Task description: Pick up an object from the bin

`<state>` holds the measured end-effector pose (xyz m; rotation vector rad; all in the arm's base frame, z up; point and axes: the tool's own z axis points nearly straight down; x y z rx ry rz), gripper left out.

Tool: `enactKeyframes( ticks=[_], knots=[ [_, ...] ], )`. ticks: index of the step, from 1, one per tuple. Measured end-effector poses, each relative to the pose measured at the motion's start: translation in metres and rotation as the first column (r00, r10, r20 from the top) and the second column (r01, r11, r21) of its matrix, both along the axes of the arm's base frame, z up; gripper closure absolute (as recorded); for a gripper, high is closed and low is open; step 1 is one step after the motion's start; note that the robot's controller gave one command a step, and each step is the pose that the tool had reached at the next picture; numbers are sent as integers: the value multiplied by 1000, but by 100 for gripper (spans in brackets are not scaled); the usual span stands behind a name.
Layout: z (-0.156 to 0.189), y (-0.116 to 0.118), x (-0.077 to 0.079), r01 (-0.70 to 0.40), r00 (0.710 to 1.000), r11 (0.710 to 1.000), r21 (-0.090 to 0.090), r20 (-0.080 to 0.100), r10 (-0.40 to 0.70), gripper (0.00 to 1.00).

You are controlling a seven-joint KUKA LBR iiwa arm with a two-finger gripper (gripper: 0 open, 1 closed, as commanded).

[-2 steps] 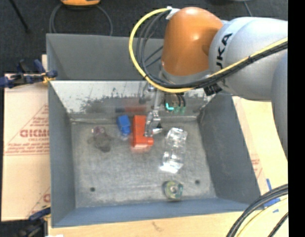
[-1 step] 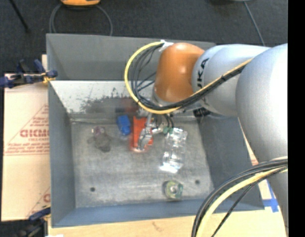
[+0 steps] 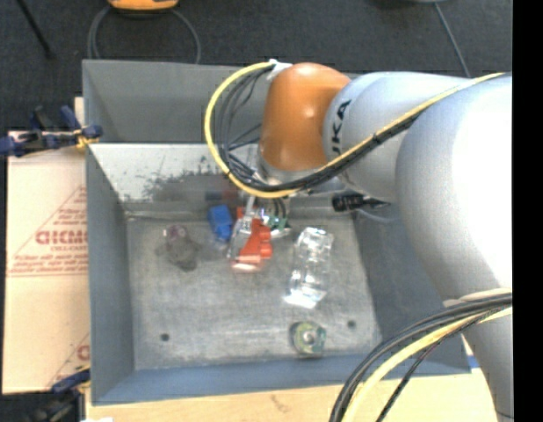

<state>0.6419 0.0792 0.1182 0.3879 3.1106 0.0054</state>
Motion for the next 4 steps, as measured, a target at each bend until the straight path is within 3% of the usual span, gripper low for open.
enactKeyframes(
  ticks=[1, 2, 3, 4],
  knots=[
    [-45, 54, 4, -199, 980, 980, -5, -1, 199, 0],
    [-35, 69, 11, -284, 959, 959, -4, 1, 284, 0],
    [-35, 69, 10, -283, 959, 959, -3, 0, 283, 100],
    [115, 82, 5, -395, 919, 919, -6, 7, 395, 100]
  ],
)
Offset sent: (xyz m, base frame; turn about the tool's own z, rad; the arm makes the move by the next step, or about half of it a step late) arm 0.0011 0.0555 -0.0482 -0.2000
